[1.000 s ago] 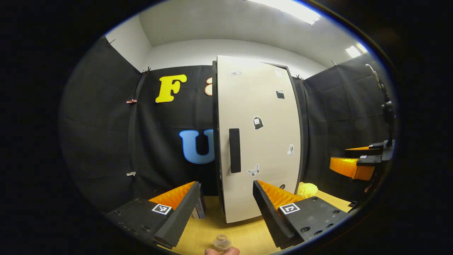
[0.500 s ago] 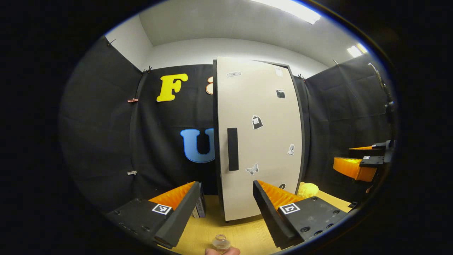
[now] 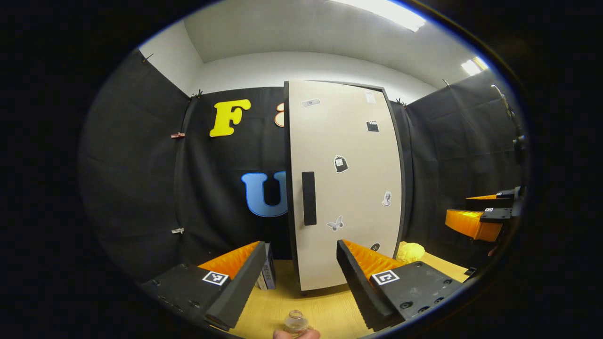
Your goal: Open the cabinet door with the right hand, grasp the bottle in the cabinet with the left hand and place it on the coaster, then close the cabinet door with the right hand.
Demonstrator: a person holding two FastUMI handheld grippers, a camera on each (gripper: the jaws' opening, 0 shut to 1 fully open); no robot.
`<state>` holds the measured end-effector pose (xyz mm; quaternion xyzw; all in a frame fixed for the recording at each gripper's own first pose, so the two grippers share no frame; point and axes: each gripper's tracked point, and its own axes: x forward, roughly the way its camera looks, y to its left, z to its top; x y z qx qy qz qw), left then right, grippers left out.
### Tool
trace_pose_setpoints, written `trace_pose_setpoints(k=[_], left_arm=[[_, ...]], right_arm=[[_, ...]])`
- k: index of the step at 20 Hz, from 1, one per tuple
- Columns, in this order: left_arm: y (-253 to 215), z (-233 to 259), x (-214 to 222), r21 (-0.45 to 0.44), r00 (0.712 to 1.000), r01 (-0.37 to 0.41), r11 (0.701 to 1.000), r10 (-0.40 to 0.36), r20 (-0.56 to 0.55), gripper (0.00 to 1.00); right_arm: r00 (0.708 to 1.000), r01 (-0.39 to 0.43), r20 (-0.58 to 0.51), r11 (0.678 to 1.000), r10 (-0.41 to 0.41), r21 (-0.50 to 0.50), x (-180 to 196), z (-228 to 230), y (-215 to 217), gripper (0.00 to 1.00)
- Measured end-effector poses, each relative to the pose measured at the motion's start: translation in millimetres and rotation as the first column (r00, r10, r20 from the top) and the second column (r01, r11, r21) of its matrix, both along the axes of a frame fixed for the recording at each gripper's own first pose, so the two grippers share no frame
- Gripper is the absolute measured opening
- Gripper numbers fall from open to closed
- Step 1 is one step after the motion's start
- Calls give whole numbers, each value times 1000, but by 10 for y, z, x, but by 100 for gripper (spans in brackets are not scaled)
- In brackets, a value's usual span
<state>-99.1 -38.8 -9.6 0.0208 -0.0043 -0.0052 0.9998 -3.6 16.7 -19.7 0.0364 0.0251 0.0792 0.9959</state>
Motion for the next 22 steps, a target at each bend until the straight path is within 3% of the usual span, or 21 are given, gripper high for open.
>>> trace_pose_setpoints(k=[22], left_arm=[[-139, 36, -57, 0, 1000, 9, 1000, -9, 1, 95]], right_arm=[[1000, 13, 1, 1000, -13, -6, -92, 6, -134, 98]])
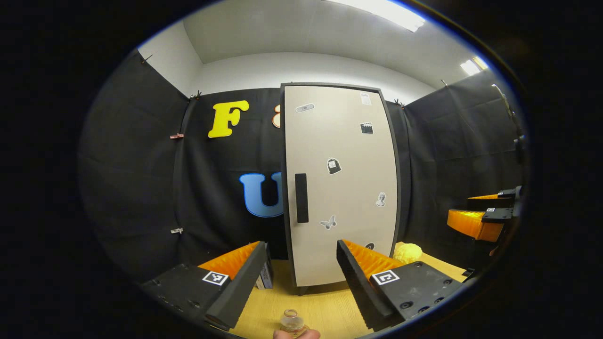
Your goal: Open the cabinet door with the right hand, grasp the bottle in the cabinet with the left hand and place it on the coaster, then close the cabinet door with the right hand.
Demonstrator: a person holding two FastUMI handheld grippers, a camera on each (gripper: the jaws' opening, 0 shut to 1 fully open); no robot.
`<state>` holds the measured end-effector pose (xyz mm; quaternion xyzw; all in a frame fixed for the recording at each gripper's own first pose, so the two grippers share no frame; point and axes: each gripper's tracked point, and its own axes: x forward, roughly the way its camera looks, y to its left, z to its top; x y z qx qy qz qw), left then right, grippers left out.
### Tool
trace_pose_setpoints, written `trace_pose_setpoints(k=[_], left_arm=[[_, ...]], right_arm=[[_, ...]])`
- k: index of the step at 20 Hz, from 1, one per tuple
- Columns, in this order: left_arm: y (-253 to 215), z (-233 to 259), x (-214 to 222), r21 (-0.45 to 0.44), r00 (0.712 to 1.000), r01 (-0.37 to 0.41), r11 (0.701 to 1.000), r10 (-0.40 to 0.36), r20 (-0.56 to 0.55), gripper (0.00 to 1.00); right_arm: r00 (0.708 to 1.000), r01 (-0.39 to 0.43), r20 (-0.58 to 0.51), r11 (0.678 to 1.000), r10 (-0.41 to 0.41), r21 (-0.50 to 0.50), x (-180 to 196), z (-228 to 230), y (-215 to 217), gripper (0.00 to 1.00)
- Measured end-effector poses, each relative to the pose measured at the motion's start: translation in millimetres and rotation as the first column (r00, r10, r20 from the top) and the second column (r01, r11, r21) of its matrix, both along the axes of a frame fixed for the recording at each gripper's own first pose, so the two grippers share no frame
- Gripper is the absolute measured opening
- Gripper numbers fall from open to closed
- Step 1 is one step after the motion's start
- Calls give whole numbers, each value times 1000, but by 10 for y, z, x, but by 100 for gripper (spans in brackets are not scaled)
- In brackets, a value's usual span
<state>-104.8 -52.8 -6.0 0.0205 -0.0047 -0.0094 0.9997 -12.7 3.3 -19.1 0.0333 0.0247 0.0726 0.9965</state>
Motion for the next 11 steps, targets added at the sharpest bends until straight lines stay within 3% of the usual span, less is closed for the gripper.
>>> trace_pose_setpoints(k=[11], left_arm=[[-5, -9, 56, 4, 1000, 7, 1000, -7, 0, 95]], right_arm=[[1000, 11, 0, 1000, -11, 5, 28, -12, -12, 98]])
